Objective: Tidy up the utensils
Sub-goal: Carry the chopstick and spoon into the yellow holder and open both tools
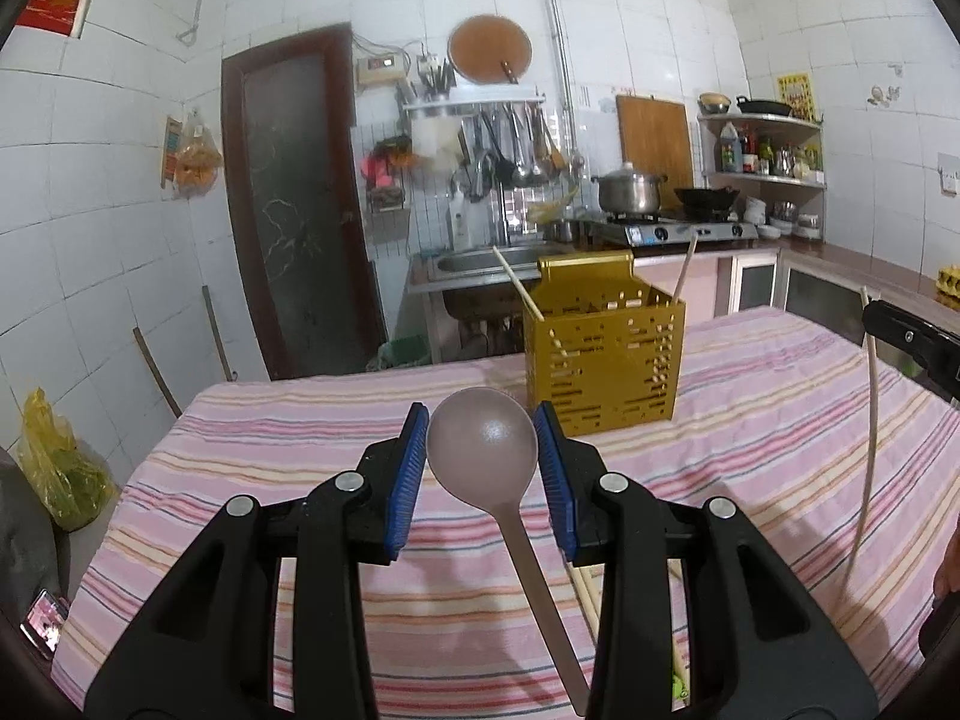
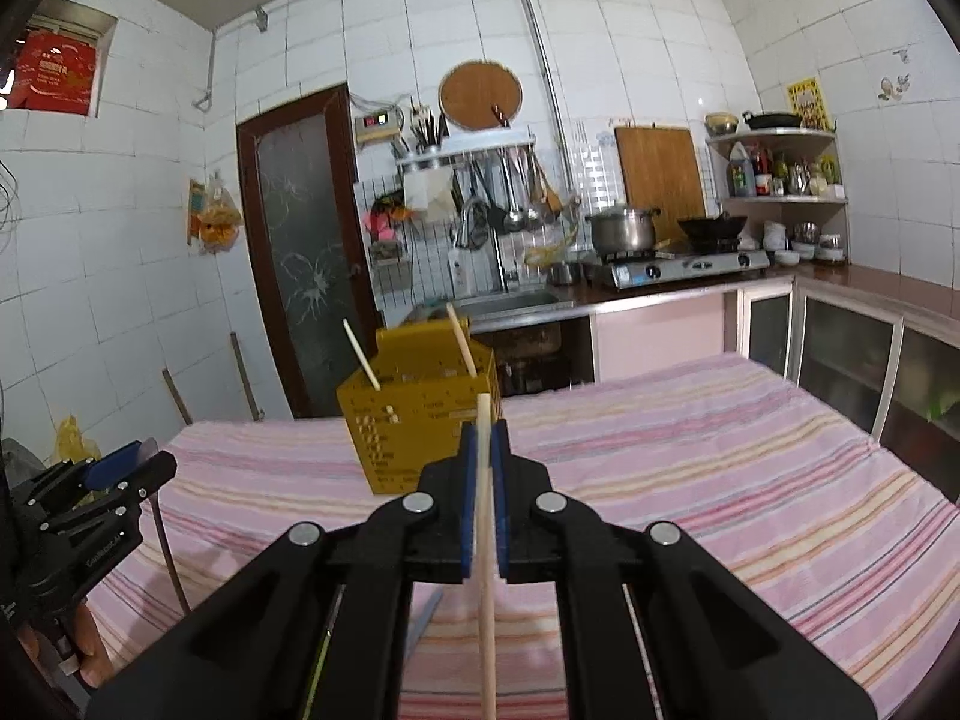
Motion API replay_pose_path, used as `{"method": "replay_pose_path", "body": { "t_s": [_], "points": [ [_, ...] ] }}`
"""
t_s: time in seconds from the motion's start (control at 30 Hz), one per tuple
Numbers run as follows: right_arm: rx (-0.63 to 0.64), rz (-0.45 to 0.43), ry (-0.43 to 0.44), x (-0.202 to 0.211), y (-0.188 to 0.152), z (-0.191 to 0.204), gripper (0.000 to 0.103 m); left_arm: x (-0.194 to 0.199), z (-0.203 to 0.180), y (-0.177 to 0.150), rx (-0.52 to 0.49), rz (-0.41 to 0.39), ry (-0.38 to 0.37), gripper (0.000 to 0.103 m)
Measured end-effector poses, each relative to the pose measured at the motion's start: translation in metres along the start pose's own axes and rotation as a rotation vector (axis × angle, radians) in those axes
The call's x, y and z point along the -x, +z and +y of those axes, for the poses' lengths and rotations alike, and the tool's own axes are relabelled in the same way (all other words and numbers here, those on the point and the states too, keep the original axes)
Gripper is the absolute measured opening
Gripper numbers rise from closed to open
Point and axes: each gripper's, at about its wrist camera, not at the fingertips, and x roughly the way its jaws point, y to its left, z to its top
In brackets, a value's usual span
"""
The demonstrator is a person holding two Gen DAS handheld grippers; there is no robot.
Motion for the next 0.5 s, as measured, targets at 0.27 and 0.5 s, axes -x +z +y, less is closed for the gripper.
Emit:
{"method": "replay_pose_path", "body": {
  "t_s": [0.27,0.5],
  "points": [
    [-0.009,-0.110,0.006,-0.004,0.041,-0.007,0.005,-0.005,0.006,0.030,0.033,-0.063,0.001,0.035],
    [0.006,-0.177,-0.001,-0.032,0.091,-0.011,0.005,-0.033,0.007,0.079,0.039,-0.138,0.022,0.035]
  ]
}}
